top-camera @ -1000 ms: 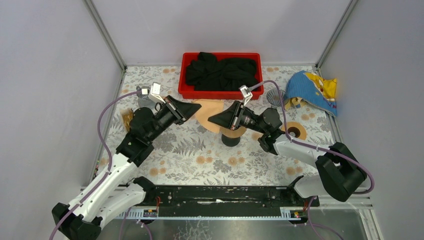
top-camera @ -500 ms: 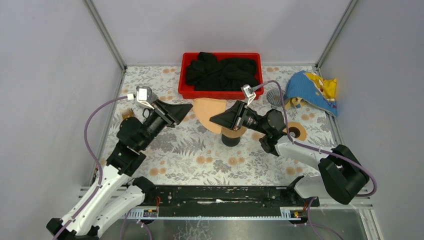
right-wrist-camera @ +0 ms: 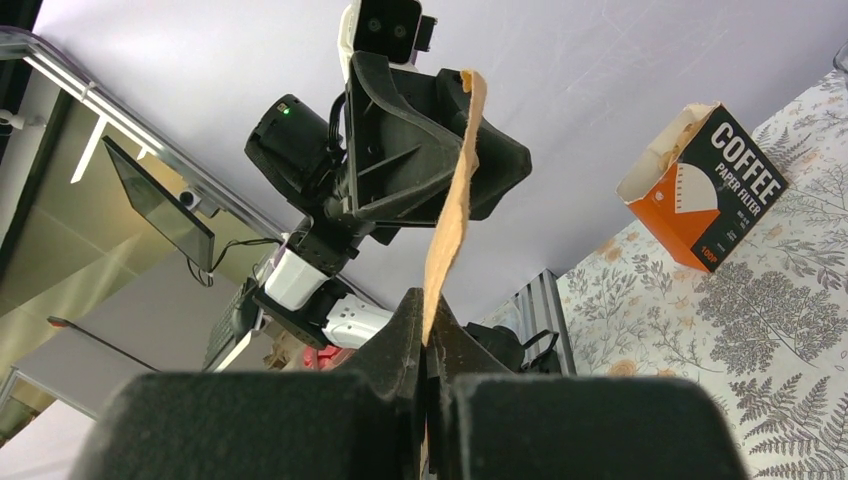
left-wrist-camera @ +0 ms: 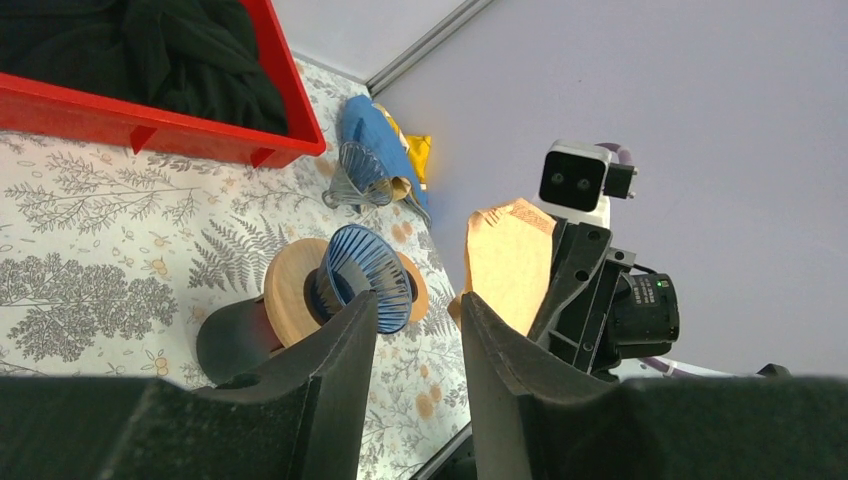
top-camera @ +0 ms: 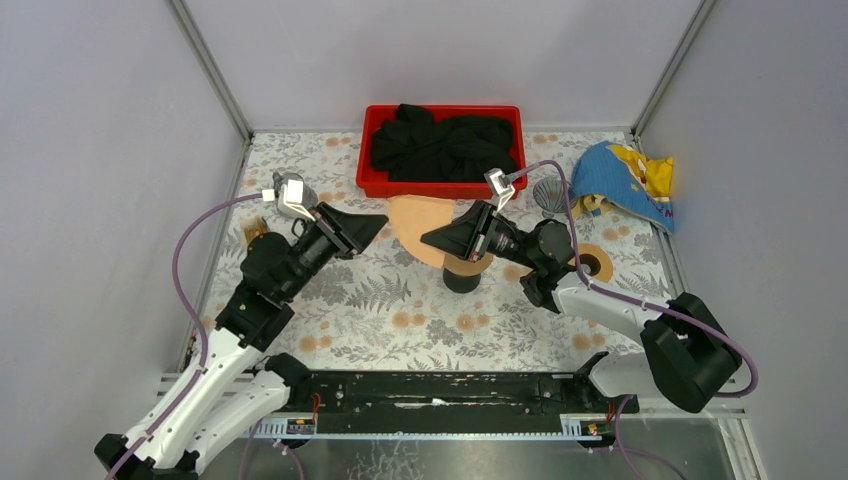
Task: Place the coffee filter in the dripper
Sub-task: Place the coffee filter in the coffee dripper.
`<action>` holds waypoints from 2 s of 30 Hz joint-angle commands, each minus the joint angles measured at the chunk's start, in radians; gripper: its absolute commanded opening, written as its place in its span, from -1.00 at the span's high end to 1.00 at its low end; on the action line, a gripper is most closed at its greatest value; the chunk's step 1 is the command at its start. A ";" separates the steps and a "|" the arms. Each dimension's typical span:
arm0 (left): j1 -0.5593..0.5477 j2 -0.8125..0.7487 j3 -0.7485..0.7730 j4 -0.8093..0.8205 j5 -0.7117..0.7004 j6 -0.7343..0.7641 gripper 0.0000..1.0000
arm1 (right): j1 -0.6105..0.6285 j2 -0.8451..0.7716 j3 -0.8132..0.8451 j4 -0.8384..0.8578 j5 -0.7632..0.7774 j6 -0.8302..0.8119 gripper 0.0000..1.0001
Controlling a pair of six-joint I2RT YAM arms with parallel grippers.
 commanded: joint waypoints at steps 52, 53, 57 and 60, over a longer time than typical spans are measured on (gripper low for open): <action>0.008 0.091 -0.131 0.405 0.288 -0.212 0.01 | 0.005 0.021 0.021 0.105 -0.055 0.038 0.97; 0.008 0.095 -0.134 0.417 0.295 -0.217 0.03 | 0.005 0.023 0.021 0.106 -0.055 0.038 0.96; 0.003 0.109 -0.139 0.441 0.310 -0.223 0.25 | 0.005 0.041 0.026 0.103 -0.057 0.045 0.90; 0.000 0.108 -0.146 0.448 0.303 -0.221 0.53 | 0.005 0.050 0.029 0.098 -0.061 0.048 0.83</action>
